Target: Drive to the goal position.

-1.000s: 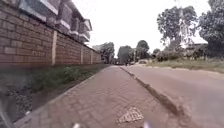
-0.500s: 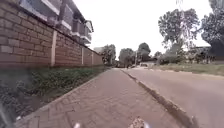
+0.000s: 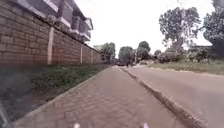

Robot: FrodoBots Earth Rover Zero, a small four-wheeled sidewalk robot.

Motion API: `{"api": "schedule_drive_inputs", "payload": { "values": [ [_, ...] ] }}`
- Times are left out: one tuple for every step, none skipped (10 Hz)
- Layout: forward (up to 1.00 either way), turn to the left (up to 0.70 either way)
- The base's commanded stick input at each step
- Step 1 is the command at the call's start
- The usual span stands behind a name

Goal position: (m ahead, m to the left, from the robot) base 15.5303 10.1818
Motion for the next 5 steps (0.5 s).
{"api": "schedule_drive_inputs", "payload": {
  "values": [
    [0.5,0.0],
    [0.5,0.0],
    [0.5,0.0],
    [0.5,0.0],
    [0.5,0.0]
  ]
}}
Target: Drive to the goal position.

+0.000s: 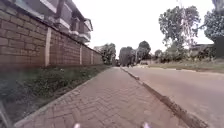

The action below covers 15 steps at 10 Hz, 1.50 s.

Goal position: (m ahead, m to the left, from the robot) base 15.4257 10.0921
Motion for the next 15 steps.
{"api": "schedule_drive_inputs", "payload": {
  "values": [
    [0.5,0.0],
    [0.5,0.0],
    [0.5,0.0],
    [0.5,0.0],
    [0.5,0.0],
    [0.5,0.0],
    [0.5,0.0],
    [0.5,0.0],
    [0.5,0.0],
    [0.5,0.0],
    [0.5,0.0],
    [0.5,0.0],
    [0.5,0.0],
    [0.5,0.0],
    [0.5,0.0]
  ]
}}
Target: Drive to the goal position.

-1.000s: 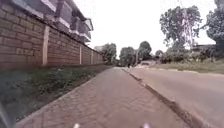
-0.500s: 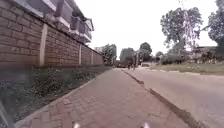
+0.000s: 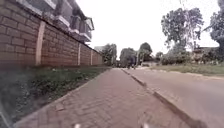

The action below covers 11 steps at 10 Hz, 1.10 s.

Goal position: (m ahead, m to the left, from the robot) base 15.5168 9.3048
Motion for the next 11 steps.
{"api": "schedule_drive_inputs", "payload": {
  "values": [
    [0.5,0.0],
    [0.5,0.0],
    [0.5,0.0],
    [0.5,0.0],
    [0.5,0.0],
    [0.5,0.0],
    [0.5,0.0],
    [0.5,0.0],
    [0.5,0.0],
    [0.5,0.0],
    [0.5,0.0]
  ]
}}
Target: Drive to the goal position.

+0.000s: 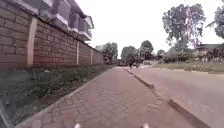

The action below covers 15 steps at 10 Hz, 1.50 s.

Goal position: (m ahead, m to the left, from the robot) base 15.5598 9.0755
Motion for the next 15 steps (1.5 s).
{"api": "schedule_drive_inputs", "payload": {
  "values": [
    [0.5,0.0],
    [0.5,0.0],
    [0.5,0.0],
    [0.5,0.0],
    [0.5,0.0],
    [0.5,0.0],
    [0.5,0.0],
    [0.5,0.0],
    [0.5,0.0],
    [0.5,0.0],
    [0.5,0.0],
    [0.5,-0.5],
    [0.5,-0.5],
    [0.5,-0.37],
    [0.5,-0.14]
  ]
}}
